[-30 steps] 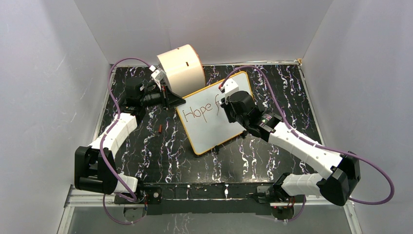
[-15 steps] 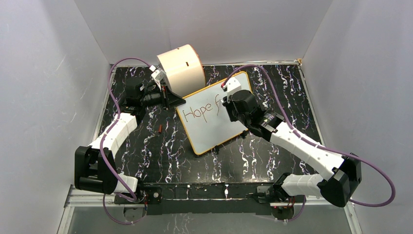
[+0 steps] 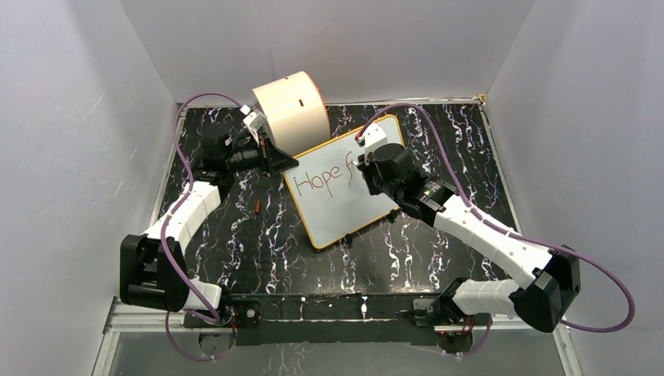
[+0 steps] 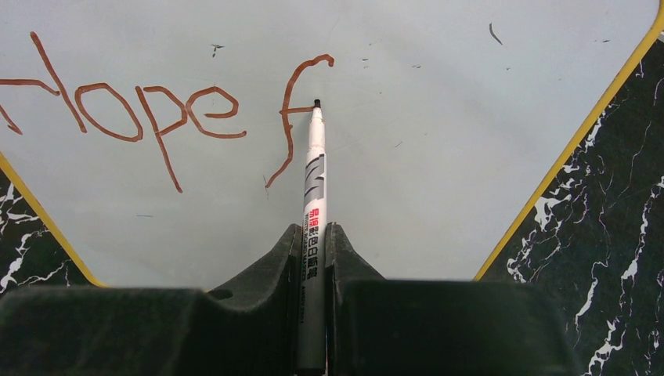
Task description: Write a sentence on the whiteboard
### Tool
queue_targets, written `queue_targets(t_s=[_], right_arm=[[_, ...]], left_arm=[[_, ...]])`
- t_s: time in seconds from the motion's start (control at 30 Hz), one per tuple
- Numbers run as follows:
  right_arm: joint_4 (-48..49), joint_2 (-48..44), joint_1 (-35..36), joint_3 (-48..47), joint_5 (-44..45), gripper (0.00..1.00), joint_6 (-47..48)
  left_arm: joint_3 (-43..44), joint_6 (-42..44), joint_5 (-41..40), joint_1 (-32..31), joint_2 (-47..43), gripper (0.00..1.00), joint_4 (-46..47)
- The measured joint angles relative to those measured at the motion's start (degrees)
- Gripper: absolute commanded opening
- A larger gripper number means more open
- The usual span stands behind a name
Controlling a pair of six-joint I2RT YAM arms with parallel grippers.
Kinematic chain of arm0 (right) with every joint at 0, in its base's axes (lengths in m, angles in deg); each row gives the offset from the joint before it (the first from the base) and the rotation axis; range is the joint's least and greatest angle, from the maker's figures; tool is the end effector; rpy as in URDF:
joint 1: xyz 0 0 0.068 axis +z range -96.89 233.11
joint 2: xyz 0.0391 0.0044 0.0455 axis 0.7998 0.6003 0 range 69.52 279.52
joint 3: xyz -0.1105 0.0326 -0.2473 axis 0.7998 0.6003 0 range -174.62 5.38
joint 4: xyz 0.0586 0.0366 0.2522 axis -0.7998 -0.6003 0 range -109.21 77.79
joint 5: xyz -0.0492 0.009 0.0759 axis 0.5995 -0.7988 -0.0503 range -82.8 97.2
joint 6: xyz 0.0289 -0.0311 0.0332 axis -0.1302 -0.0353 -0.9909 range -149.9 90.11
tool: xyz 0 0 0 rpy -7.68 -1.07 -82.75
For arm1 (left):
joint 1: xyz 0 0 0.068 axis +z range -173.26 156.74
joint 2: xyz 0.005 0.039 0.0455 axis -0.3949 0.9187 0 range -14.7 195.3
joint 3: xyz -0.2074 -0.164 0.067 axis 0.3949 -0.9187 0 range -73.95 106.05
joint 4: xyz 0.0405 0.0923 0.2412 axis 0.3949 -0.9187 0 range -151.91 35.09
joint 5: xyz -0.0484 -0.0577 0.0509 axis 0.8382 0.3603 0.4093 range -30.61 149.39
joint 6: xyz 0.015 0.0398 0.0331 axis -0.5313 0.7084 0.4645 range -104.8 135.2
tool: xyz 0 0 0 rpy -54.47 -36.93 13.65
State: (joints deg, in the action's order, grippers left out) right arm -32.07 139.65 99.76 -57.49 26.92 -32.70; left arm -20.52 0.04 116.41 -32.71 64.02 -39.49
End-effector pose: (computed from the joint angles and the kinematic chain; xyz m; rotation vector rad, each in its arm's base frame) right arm 0.1986 0.1928 0.3414 -0.5518 1.9429 0.1966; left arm 0.2984 -0.0799 0.3060 0.6685 1.6799 -1.1674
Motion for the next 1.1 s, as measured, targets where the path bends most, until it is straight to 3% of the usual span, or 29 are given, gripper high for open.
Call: queue_targets(t_s=[1.1], right_arm=[[-2.38, -1.16, -1.25, 2.75, 0.96, 0.00, -0.39]], left_arm=[[0.28, 0.00, -0.02, 0.00, 0.28, 0.00, -0.07]])
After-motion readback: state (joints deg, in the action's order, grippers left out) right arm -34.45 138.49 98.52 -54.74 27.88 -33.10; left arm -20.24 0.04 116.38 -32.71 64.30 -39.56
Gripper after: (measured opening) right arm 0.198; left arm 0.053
